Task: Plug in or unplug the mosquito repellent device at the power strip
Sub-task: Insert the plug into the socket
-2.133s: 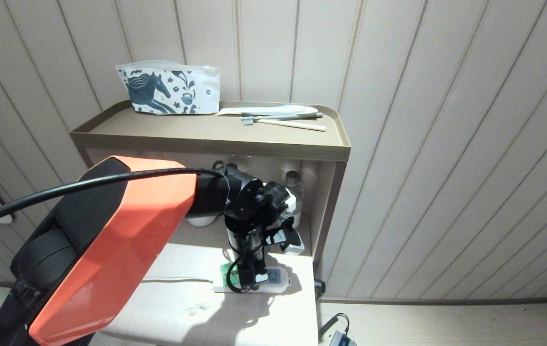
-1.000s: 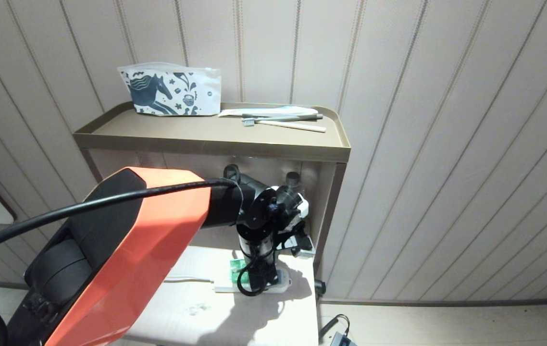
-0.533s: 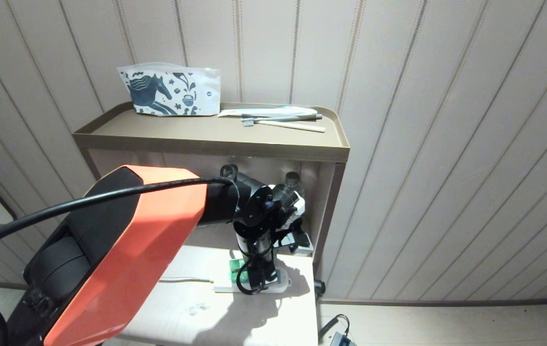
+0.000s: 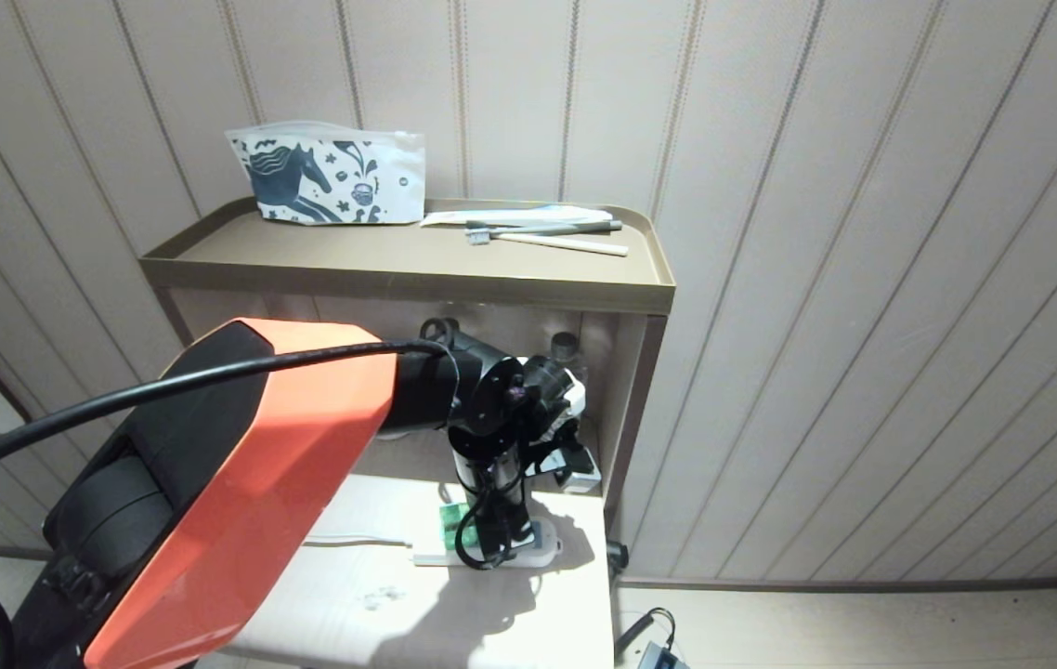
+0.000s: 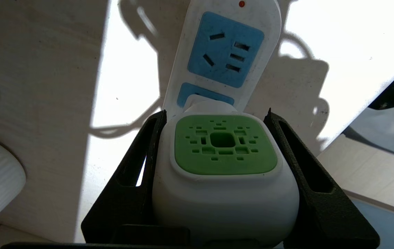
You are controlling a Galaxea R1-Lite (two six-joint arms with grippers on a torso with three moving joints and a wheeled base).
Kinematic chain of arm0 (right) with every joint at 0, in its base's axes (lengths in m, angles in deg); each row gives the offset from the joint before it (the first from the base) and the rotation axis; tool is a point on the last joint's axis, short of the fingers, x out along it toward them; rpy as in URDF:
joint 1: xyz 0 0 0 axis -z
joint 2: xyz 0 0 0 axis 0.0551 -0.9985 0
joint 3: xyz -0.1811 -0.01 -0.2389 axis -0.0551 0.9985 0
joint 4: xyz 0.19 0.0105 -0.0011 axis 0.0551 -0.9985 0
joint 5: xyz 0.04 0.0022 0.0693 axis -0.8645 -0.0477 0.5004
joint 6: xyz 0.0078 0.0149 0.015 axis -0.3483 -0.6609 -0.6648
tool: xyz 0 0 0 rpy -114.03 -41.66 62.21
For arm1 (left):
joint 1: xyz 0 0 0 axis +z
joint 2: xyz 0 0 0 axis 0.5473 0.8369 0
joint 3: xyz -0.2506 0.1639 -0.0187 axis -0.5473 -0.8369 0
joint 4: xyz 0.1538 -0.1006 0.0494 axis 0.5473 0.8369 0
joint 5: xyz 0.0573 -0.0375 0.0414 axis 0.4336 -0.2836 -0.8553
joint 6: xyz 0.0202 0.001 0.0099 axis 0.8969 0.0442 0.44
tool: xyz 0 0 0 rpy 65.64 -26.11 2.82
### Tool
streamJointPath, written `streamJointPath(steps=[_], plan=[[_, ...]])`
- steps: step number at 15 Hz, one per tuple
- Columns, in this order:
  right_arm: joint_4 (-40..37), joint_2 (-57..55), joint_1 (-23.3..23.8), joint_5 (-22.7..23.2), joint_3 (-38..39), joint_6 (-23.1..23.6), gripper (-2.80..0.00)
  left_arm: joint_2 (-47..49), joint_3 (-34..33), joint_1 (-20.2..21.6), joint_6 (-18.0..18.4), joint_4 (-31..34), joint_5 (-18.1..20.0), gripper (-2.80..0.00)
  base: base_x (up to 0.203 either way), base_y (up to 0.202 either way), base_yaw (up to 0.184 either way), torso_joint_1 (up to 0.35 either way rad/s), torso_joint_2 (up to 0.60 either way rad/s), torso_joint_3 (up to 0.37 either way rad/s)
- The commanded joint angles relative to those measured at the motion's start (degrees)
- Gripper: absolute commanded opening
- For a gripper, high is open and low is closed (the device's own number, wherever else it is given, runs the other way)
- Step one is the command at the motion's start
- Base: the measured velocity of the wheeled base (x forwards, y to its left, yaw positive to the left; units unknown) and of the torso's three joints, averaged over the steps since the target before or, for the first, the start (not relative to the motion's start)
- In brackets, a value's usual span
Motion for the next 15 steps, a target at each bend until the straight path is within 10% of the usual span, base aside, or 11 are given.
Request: streamJointPath(steps=[1, 15], plan=[[-0.03, 0.0, -0.02, 0.02, 0.02, 0.04, -2.8, 0.79, -0.19, -0.01, 0.03, 0.87, -0.03, -2.8, 0.0, 0.0, 0.0, 0.0, 0.0, 0.0], [-0.03, 0.0, -0.02, 0.02, 0.07, 0.04, -2.8, 1.31, -0.29, -0.62, -1.84, 0.01, 0.94, -2.8, 0.0, 0.0, 0.0, 0.0, 0.0, 0.0]])
